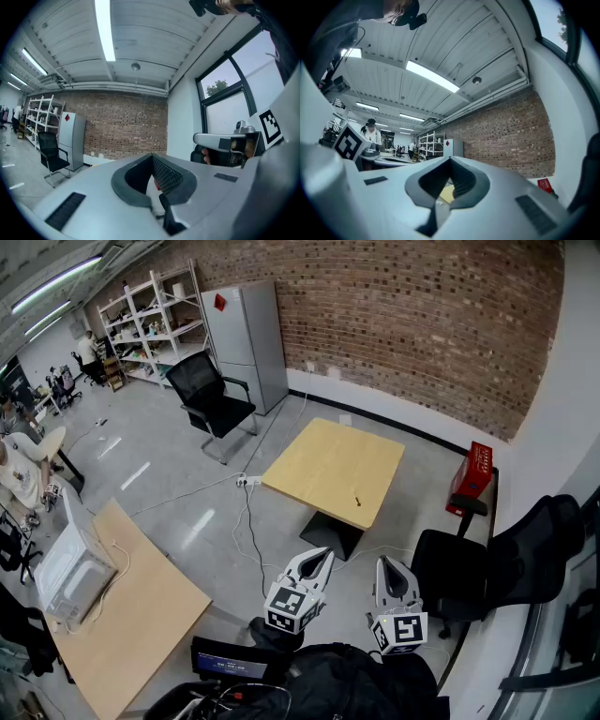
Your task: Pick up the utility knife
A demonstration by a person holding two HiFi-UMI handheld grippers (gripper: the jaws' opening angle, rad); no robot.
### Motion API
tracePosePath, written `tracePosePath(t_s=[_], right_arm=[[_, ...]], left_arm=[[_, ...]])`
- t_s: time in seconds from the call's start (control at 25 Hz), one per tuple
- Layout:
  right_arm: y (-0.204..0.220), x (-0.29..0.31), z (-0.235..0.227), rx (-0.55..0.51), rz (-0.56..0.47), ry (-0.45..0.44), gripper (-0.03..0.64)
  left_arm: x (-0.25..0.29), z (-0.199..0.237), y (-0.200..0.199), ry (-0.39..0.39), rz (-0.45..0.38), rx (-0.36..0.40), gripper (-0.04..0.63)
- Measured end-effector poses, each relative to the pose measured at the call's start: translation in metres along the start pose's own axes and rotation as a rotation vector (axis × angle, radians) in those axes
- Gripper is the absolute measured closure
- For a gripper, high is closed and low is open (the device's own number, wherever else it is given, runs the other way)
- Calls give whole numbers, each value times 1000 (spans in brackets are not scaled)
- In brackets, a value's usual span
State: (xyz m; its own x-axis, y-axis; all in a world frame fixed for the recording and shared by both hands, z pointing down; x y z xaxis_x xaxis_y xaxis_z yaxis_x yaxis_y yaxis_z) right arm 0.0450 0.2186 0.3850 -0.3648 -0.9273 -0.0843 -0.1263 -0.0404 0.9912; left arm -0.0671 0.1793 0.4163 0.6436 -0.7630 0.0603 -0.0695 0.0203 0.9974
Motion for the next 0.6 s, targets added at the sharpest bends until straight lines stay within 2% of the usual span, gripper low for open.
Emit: tracePosePath(t_s=[0.6], right_arm=[[12,-14,-19,53,28,-18,612]], left_arm=[[10,-23,18,-11,50,-16,595]])
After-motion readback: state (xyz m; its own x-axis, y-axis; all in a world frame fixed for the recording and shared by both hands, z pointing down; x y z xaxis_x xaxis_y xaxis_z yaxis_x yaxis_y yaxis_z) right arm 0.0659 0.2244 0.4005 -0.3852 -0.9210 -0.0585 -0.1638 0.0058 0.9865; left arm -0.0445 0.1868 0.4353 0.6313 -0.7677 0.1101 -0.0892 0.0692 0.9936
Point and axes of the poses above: the fingertips, and each gripper's own axes: x forward along the fingers, z to its left, y out of its underside, the point moved 1 cm from there along -x, backward along the fingers, and after that the axes turned 6 degrees about x, right-handed, at the moved point
